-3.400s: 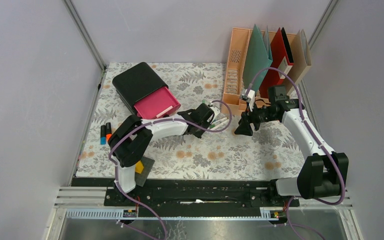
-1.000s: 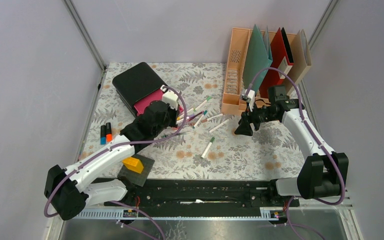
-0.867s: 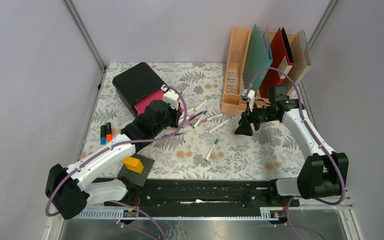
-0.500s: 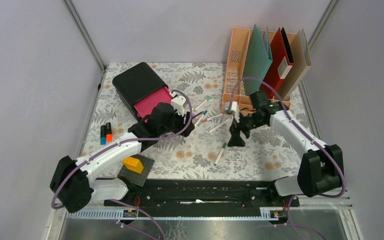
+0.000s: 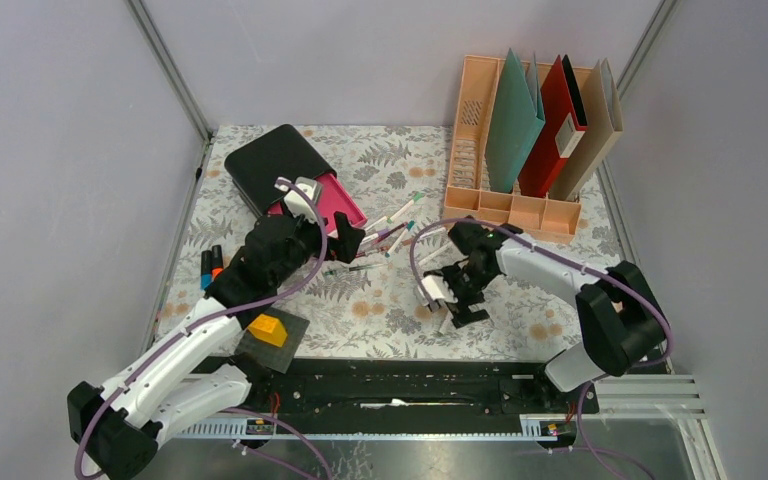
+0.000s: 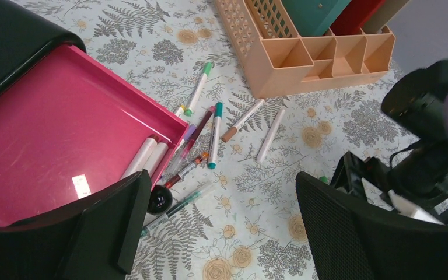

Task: Organize the desk
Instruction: Pick up the stationery from the corner of the board.

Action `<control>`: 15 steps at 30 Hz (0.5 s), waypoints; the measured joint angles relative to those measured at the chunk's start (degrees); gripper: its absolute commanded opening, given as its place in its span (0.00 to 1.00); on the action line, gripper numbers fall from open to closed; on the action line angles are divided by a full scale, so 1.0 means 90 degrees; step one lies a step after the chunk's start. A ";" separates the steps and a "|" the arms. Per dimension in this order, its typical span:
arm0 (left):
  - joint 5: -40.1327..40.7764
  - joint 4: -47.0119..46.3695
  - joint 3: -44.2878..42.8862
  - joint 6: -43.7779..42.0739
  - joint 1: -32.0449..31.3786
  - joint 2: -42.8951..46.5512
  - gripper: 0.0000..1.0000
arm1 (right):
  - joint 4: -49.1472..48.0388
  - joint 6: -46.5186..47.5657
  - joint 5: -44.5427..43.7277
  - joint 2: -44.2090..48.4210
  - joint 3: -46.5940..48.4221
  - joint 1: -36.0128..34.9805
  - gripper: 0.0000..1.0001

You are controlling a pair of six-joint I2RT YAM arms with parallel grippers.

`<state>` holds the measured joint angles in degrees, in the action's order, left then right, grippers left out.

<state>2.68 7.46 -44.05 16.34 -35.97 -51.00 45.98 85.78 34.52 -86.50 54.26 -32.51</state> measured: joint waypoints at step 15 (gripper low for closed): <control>0.0051 0.0231 0.0068 0.0002 0.0148 0.0260 0.99 | -0.0906 -0.0168 -0.1462 -0.0576 -0.0483 -0.0549 0.53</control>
<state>3.14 9.54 -43.44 16.36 -34.63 -48.66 37.82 84.27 21.37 -91.68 49.91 -37.45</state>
